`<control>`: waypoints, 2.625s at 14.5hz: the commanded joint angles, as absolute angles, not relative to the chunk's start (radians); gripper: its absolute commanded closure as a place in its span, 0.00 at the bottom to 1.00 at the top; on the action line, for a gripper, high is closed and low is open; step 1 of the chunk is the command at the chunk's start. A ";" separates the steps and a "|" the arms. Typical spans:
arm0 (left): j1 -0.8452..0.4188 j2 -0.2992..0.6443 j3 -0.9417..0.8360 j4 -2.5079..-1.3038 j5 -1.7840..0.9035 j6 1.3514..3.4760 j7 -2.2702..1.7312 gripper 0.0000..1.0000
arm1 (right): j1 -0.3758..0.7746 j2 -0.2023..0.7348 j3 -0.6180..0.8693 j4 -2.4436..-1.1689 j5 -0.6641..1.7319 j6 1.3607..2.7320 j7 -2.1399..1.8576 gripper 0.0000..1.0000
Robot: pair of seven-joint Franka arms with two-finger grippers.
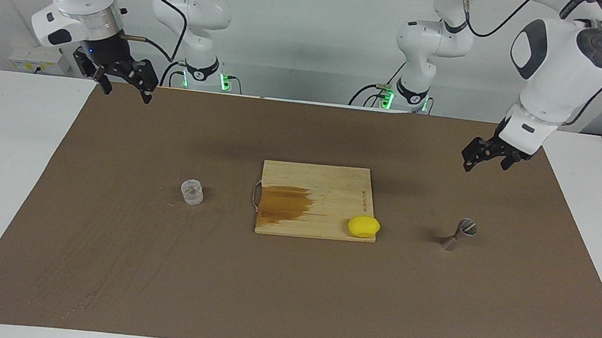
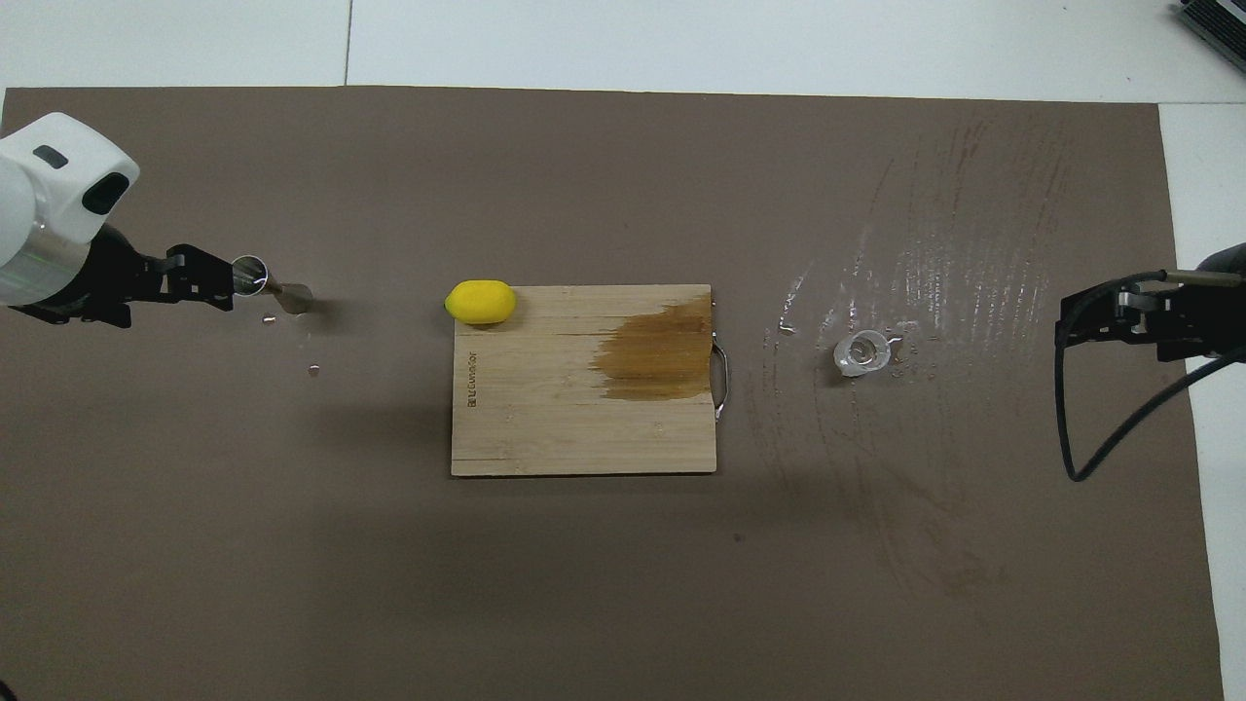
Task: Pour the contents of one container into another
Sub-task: 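Reach the left gripper toward the small metal cup, then close the left gripper around the small metal cup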
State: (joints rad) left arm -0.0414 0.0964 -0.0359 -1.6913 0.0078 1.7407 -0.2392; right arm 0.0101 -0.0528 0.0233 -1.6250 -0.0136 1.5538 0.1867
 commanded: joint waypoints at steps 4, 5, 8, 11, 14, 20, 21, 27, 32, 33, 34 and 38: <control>0.051 0.149 0.063 -1.819 -0.435 1.845 -0.700 0.00 | 0.011 0.028 0.029 -1.494 -0.025 1.526 0.166 0.11; 0.055 0.150 0.084 -1.859 -0.536 1.880 -0.780 0.00 | 0.005 0.025 0.028 -1.506 -0.015 1.528 0.166 0.11; 0.086 0.161 0.118 -1.943 -0.771 2.012 -0.980 0.00 | 0.000 0.000 0.026 -1.554 -0.009 1.528 0.166 0.03; 0.118 0.172 0.115 -2.015 -0.987 2.123 -1.124 0.00 | 0.002 -0.002 0.028 -1.557 -0.009 1.516 0.158 0.03; 0.130 0.196 0.115 -2.086 -1.210 2.186 -1.181 0.00 | 0.005 -0.005 0.028 -1.563 -0.009 1.517 0.149 0.03; 0.114 0.189 0.110 -2.128 -1.324 2.207 -1.175 0.00 | 0.012 0.017 0.028 -1.551 -0.026 1.528 0.124 0.02; 0.112 0.189 0.109 -2.129 -1.324 2.209 -1.172 0.00 | 0.012 0.023 0.028 -1.548 -0.026 1.529 0.124 0.02; 0.077 0.193 0.107 -2.128 -1.355 2.238 -1.170 0.00 | 0.014 0.017 0.028 -1.563 -0.020 1.551 0.126 0.02; 0.072 0.193 0.107 -2.128 -1.356 2.247 -1.164 0.07 | 0.012 0.017 0.028 -1.562 -0.009 1.551 0.126 0.01; 0.072 0.193 0.106 -2.128 -1.356 2.247 -1.157 0.10 | 0.012 0.014 0.028 -1.562 -0.009 1.549 0.126 0.00; 0.072 0.192 0.107 -2.131 -1.356 2.246 -1.143 0.11 | 0.014 0.014 0.028 -1.562 -0.009 1.542 0.126 0.00; 0.080 0.186 0.106 -2.146 -1.356 2.246 -1.120 0.15 | 0.012 0.012 0.028 -1.562 -0.009 1.539 0.127 0.00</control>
